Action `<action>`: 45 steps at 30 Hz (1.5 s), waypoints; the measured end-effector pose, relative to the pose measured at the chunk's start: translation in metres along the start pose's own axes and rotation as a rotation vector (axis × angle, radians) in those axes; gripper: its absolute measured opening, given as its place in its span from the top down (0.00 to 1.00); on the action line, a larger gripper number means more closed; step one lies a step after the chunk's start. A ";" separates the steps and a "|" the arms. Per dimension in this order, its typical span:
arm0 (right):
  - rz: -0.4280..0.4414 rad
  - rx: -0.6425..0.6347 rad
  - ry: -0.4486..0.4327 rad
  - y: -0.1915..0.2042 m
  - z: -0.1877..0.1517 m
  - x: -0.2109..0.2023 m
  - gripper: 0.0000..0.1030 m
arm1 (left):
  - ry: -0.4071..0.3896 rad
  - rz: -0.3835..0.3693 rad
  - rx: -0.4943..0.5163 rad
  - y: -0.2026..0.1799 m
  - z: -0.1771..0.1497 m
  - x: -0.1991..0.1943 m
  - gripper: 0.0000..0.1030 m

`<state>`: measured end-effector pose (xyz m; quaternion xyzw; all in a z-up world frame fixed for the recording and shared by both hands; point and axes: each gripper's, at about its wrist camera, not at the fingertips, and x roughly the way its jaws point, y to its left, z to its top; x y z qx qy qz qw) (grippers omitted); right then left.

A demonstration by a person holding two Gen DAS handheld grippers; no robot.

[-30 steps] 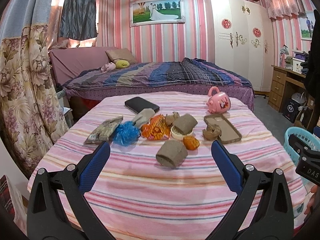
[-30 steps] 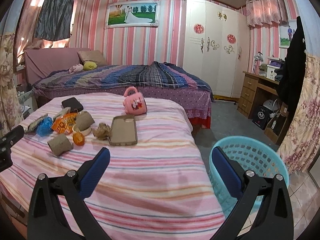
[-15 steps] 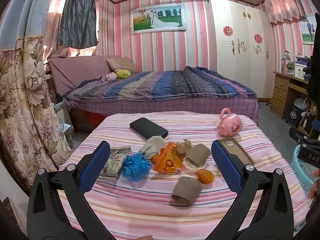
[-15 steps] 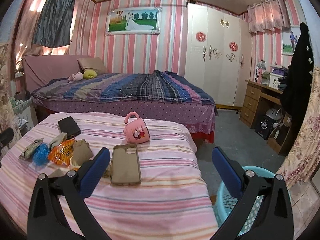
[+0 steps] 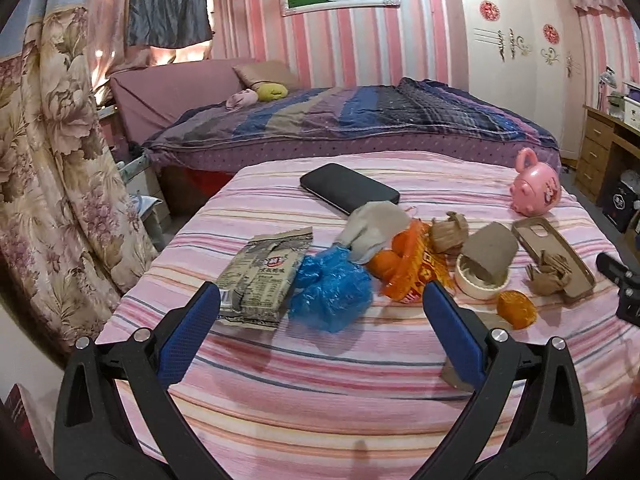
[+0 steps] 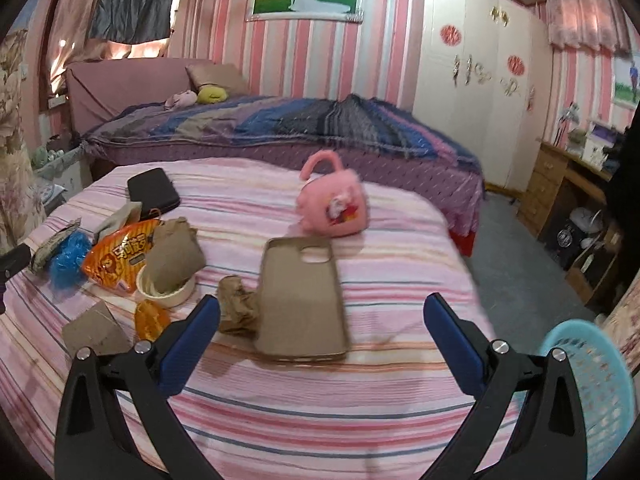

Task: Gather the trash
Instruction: 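Reach the right tool to the brown crumpled cloth and grasp it, then carry the brown cloth with the right tool while the left tool grasps the cardboard tube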

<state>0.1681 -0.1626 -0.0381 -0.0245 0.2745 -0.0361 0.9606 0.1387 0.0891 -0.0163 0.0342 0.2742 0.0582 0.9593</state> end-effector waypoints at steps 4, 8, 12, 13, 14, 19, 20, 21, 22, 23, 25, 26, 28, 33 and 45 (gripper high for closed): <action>0.023 -0.034 0.038 0.015 -0.003 0.018 0.04 | 0.003 0.013 -0.017 0.003 0.001 0.005 0.05; 0.073 -0.022 0.074 0.025 -0.002 0.030 0.04 | 0.014 0.014 -0.022 0.003 0.000 0.011 0.05; 0.108 -0.070 0.113 0.037 -0.004 0.040 0.13 | 0.005 0.028 0.004 0.000 -0.002 0.011 0.05; 0.117 -0.081 0.126 0.040 -0.004 0.042 0.22 | 0.006 0.024 0.010 -0.002 -0.003 0.011 0.05; 0.129 -0.091 0.138 0.042 -0.005 0.044 0.27 | 0.006 0.021 0.015 -0.002 -0.003 0.011 0.05; 0.219 -0.095 0.151 0.044 -0.007 0.045 0.56 | 0.006 0.017 0.033 -0.007 -0.005 0.012 0.05; 0.229 -0.091 0.140 0.043 -0.006 0.043 0.56 | 0.008 0.015 0.033 -0.007 -0.005 0.012 0.05; 0.229 -0.091 0.131 0.042 -0.006 0.040 0.57 | 0.009 0.014 0.033 -0.007 -0.006 0.012 0.05; 0.225 -0.094 0.118 0.041 -0.005 0.037 0.57 | 0.010 0.010 0.033 -0.008 -0.006 0.012 0.05; 0.220 -0.100 0.104 0.039 -0.004 0.034 0.57 | 0.012 0.006 0.032 -0.008 -0.006 0.011 0.05; 0.209 -0.103 0.077 0.034 -0.003 0.025 0.57 | 0.019 -0.007 0.026 -0.009 -0.008 0.011 0.05; 0.203 -0.102 0.067 0.031 -0.002 0.021 0.57 | 0.023 -0.016 0.025 -0.010 -0.009 0.011 0.05; 0.189 -0.101 0.055 0.023 -0.003 0.012 0.57 | 0.029 -0.030 0.028 -0.013 -0.012 0.010 0.05; 0.153 -0.095 0.045 -0.002 -0.007 -0.004 0.56 | 0.060 -0.118 0.036 -0.027 -0.020 0.007 0.05; 0.109 -0.019 0.040 -0.055 -0.015 -0.019 0.56 | 0.174 -0.310 0.059 -0.079 -0.029 0.023 0.05</action>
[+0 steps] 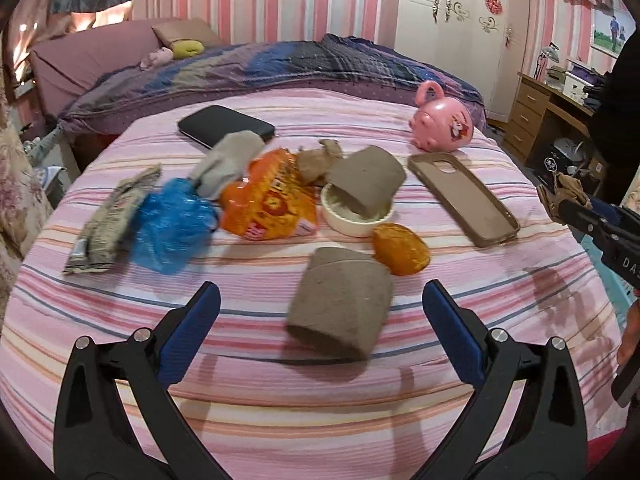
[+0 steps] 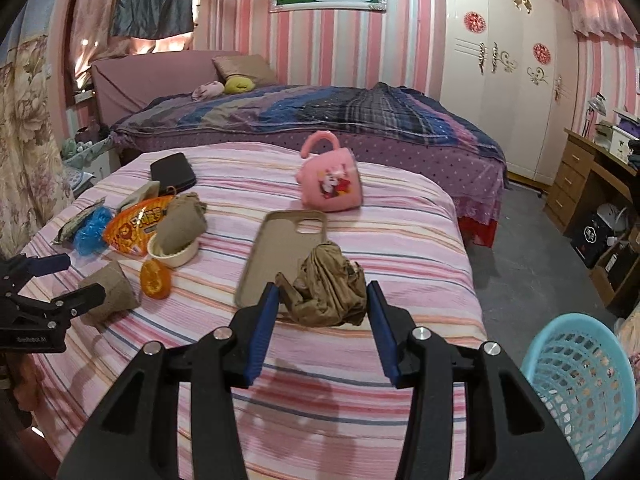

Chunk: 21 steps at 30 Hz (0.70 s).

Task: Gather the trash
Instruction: 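Carry the brown cloth with the right tool while the left tool grasps the cardboard tube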

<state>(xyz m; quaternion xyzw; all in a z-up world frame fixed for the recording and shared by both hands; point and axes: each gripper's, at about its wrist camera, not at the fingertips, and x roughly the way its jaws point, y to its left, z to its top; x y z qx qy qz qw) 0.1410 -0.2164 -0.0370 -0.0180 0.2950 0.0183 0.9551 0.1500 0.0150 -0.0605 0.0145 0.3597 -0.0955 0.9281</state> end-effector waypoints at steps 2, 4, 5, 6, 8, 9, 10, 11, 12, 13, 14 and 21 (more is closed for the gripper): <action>-0.002 0.003 0.004 -0.003 0.000 0.002 0.56 | 0.011 0.006 0.006 -0.005 0.000 0.006 0.05; 0.000 0.004 0.003 -0.004 -0.001 0.001 0.56 | 0.021 0.001 0.011 -0.008 -0.001 0.011 0.07; 0.000 0.004 0.002 -0.004 -0.001 0.001 0.56 | 0.026 -0.007 0.012 -0.009 -0.001 0.012 0.12; 0.001 0.005 0.000 -0.005 -0.001 0.002 0.56 | 0.031 -0.015 0.014 -0.009 -0.001 0.012 0.17; 0.001 0.006 -0.003 -0.006 0.000 0.002 0.56 | 0.040 -0.019 0.029 -0.013 -0.001 0.014 0.25; 0.003 0.007 -0.003 -0.006 -0.001 0.002 0.56 | 0.044 -0.017 0.039 -0.015 -0.002 0.014 0.34; 0.005 0.007 -0.002 -0.007 -0.001 0.003 0.56 | 0.050 -0.014 0.054 -0.019 -0.002 0.015 0.38; 0.006 0.006 0.000 -0.007 -0.001 0.004 0.56 | 0.048 0.003 0.067 -0.021 -0.002 0.015 0.40; 0.005 0.004 0.001 -0.007 -0.001 0.004 0.56 | 0.043 0.018 0.080 -0.024 -0.002 0.015 0.43; 0.005 0.002 0.002 -0.005 -0.001 0.004 0.56 | 0.039 0.029 0.085 -0.025 -0.002 0.013 0.46; 0.006 0.001 0.003 -0.005 -0.001 0.005 0.56 | 0.035 0.038 0.087 -0.024 -0.002 0.012 0.50; -0.003 -0.010 -0.014 -0.005 -0.003 -0.002 0.56 | 0.026 0.054 0.100 -0.026 -0.002 0.006 0.54</action>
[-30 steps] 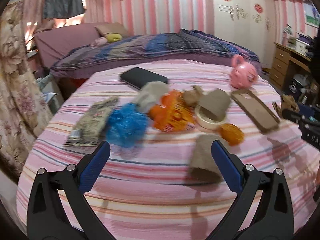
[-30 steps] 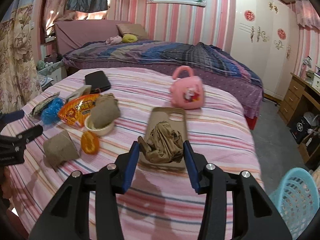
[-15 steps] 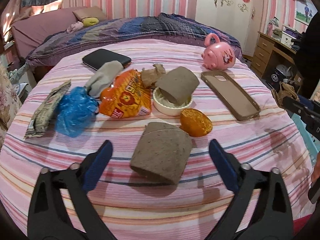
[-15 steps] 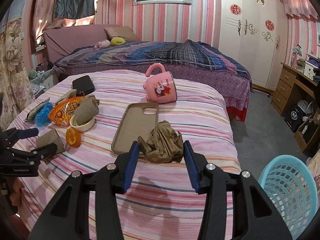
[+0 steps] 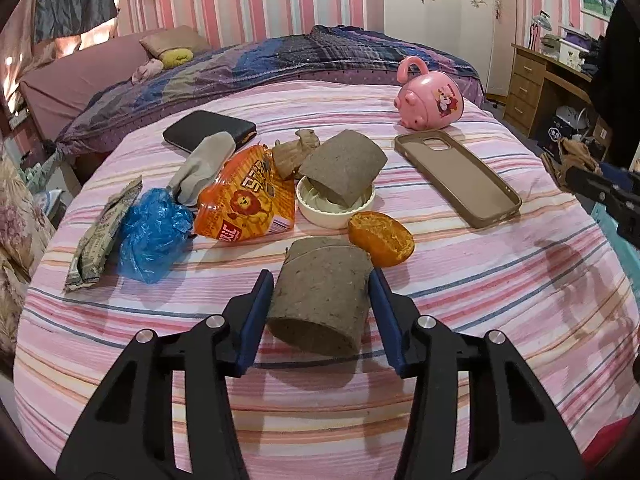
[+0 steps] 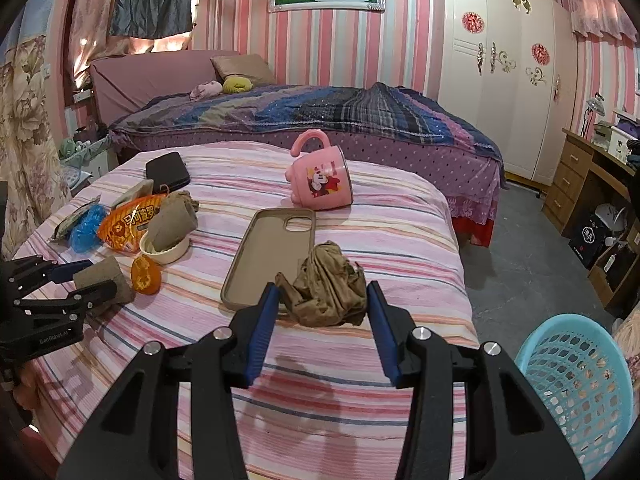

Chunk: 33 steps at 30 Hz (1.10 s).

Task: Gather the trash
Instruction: 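Carry the brown cloth with the right tool while the left tool grasps the cardboard tube, then open both tools over the blue basket, dropping the cloth and tube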

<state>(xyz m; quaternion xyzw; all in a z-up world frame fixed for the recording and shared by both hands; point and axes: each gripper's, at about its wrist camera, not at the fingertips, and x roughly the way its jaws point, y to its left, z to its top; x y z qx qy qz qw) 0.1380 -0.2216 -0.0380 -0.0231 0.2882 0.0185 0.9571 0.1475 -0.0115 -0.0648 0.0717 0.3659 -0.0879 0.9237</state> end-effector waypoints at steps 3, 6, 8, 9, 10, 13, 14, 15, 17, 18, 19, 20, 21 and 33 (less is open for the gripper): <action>-0.002 0.004 -0.004 -0.004 -0.001 -0.003 0.56 | -0.019 0.022 0.008 -0.002 -0.001 -0.006 0.54; -0.005 0.012 -0.013 -0.009 -0.002 -0.008 0.56 | -0.038 0.036 -0.012 -0.001 -0.001 -0.014 0.54; -0.009 0.015 -0.017 -0.015 -0.003 -0.013 0.56 | -0.047 0.054 -0.034 0.000 -0.001 -0.018 0.54; -0.011 0.016 -0.018 -0.017 -0.004 -0.014 0.56 | -0.052 0.068 -0.038 0.000 -0.001 -0.020 0.54; -0.014 0.017 -0.020 -0.020 -0.005 -0.017 0.56 | -0.058 0.084 -0.045 -0.002 0.000 -0.023 0.54; -0.027 0.020 -0.029 -0.033 -0.009 -0.030 0.56 | -0.085 0.117 -0.059 -0.009 0.003 -0.033 0.54; -0.030 0.020 -0.031 -0.036 -0.010 -0.033 0.56 | -0.098 0.129 -0.059 -0.012 0.005 -0.036 0.54; -0.042 0.023 -0.036 -0.045 -0.012 -0.040 0.56 | -0.110 0.138 -0.058 -0.015 0.007 -0.039 0.54; -0.065 0.031 -0.040 -0.061 -0.018 -0.050 0.56 | -0.146 0.149 -0.056 -0.025 0.013 -0.049 0.54; -0.080 0.039 -0.040 -0.072 -0.021 -0.056 0.56 | -0.166 0.149 -0.057 -0.031 0.016 -0.054 0.54; -0.092 0.045 -0.039 -0.080 -0.025 -0.060 0.56 | -0.180 0.146 -0.057 -0.036 0.019 -0.058 0.54; -0.107 0.052 -0.035 -0.090 -0.029 -0.064 0.56 | -0.189 0.141 -0.058 -0.042 0.021 -0.060 0.54; -0.137 0.061 -0.027 -0.107 -0.036 -0.071 0.56 | -0.198 0.133 -0.065 -0.047 0.023 -0.063 0.54; -0.351 0.200 0.028 -0.236 -0.089 -0.102 0.56 | -0.226 -0.064 -0.002 -0.180 0.038 -0.065 0.54</action>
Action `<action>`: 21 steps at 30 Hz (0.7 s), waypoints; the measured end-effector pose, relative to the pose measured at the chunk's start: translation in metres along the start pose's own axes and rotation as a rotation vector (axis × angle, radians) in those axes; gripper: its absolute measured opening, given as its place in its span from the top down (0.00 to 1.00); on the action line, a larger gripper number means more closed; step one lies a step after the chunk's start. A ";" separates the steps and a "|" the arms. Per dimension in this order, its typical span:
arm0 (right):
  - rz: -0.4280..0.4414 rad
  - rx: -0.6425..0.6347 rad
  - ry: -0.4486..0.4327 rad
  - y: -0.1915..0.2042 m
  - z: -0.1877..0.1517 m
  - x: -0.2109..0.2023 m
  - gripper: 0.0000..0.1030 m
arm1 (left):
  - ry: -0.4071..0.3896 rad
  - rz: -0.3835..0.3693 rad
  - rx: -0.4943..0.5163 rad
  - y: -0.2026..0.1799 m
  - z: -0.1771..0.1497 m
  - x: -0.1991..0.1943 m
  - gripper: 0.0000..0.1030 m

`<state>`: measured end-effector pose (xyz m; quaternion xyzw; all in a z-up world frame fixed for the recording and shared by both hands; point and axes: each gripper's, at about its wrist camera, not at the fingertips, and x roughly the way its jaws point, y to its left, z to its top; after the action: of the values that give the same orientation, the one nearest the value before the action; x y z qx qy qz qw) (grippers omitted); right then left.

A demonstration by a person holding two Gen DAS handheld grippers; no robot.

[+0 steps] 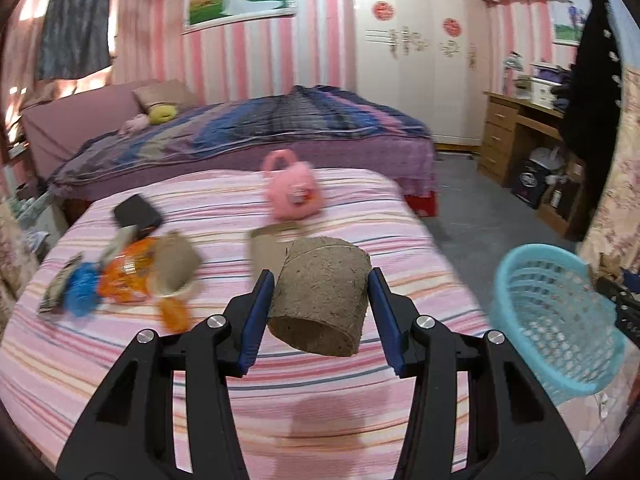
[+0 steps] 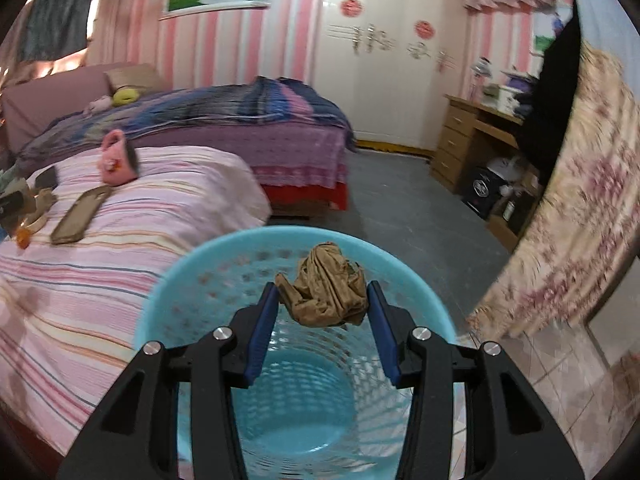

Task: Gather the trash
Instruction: 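Open both tools over the blue basket, dropping the cloth and tube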

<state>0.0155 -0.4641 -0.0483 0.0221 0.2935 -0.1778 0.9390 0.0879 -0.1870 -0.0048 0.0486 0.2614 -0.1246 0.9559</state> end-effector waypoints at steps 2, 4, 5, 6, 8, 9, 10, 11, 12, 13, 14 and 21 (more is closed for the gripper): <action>-0.004 0.018 0.004 -0.007 0.000 0.004 0.56 | -0.002 -0.035 0.009 -0.021 0.001 0.002 0.54; -0.005 0.041 0.007 -0.015 0.000 0.009 0.56 | 0.005 -0.066 0.016 -0.043 0.000 0.006 0.54; -0.008 0.052 0.009 -0.020 0.000 0.012 0.56 | 0.010 -0.082 0.023 -0.055 0.000 0.009 0.54; -0.013 0.055 0.011 -0.021 -0.001 0.013 0.56 | 0.014 -0.091 0.032 -0.065 -0.001 0.011 0.54; -0.032 0.059 0.017 -0.024 -0.001 0.016 0.56 | 0.019 -0.111 0.059 -0.089 -0.001 0.017 0.54; -0.043 0.059 0.020 -0.027 -0.001 0.018 0.56 | 0.019 -0.118 0.065 -0.097 -0.002 0.018 0.54; -0.052 0.056 0.022 -0.028 -0.002 0.018 0.56 | 0.021 -0.133 0.073 -0.109 -0.002 0.020 0.54; -0.062 0.052 0.024 -0.029 -0.002 0.018 0.56 | 0.024 -0.144 0.076 -0.116 -0.001 0.022 0.54; -0.072 0.048 0.025 -0.032 -0.002 0.018 0.56 | 0.026 -0.153 0.077 -0.123 -0.001 0.024 0.54; -0.072 0.050 0.024 -0.033 -0.001 0.019 0.56 | 0.030 -0.166 0.078 -0.133 0.001 0.026 0.54; -0.070 0.053 0.024 -0.034 -0.001 0.019 0.56 | 0.034 -0.174 0.080 -0.139 0.002 0.029 0.54; -0.051 0.093 0.042 -0.042 -0.003 0.024 0.56 | 0.064 -0.218 0.093 -0.172 0.005 0.045 0.52</action>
<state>0.0174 -0.5110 -0.0612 0.0621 0.3052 -0.2145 0.9258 0.0823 -0.3637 -0.0280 0.0683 0.2894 -0.2383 0.9246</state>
